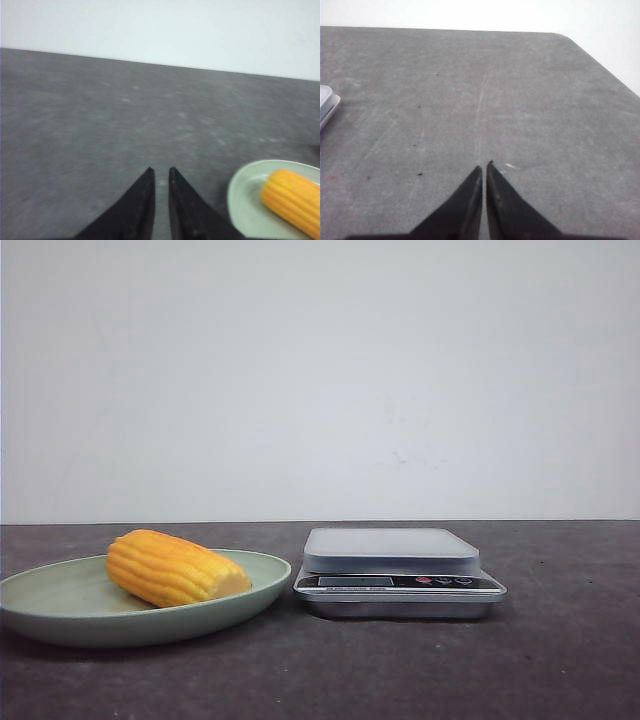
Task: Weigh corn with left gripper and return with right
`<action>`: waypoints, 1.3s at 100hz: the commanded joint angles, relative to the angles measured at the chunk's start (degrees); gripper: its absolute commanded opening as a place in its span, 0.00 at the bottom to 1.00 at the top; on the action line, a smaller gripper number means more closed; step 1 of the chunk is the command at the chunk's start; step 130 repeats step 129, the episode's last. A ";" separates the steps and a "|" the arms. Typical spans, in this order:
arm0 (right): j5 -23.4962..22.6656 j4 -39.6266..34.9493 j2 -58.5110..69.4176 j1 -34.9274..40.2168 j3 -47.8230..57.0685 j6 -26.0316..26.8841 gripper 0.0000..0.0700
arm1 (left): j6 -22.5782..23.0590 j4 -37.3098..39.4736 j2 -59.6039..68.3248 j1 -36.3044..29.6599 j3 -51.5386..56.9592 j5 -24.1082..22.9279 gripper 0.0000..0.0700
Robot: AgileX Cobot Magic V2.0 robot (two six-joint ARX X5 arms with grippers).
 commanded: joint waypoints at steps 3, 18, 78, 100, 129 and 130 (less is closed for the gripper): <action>0.00 0.59 -0.11 0.20 -0.26 0.26 0.01 | 1.46 -1.97 -0.28 0.48 -1.03 -1.46 0.02; 0.00 0.61 -0.11 0.20 -0.26 0.26 0.01 | 4.87 -3.02 -0.28 0.83 -1.03 -1.44 0.02; 0.00 0.61 -0.11 0.20 -0.26 0.26 0.01 | 6.16 -2.82 -0.22 0.83 -1.01 -1.38 0.02; 0.00 0.61 -0.09 0.20 -0.26 0.26 0.01 | 6.16 -2.82 -0.22 0.83 -1.01 -1.40 0.02; 0.00 0.61 -0.11 0.20 -0.26 0.26 0.01 | 6.16 -2.82 -0.22 0.83 -1.01 -1.40 0.02; 0.00 0.61 -0.11 0.20 -0.26 0.26 0.01 | 6.16 -2.82 -0.22 0.83 -1.01 -1.40 0.02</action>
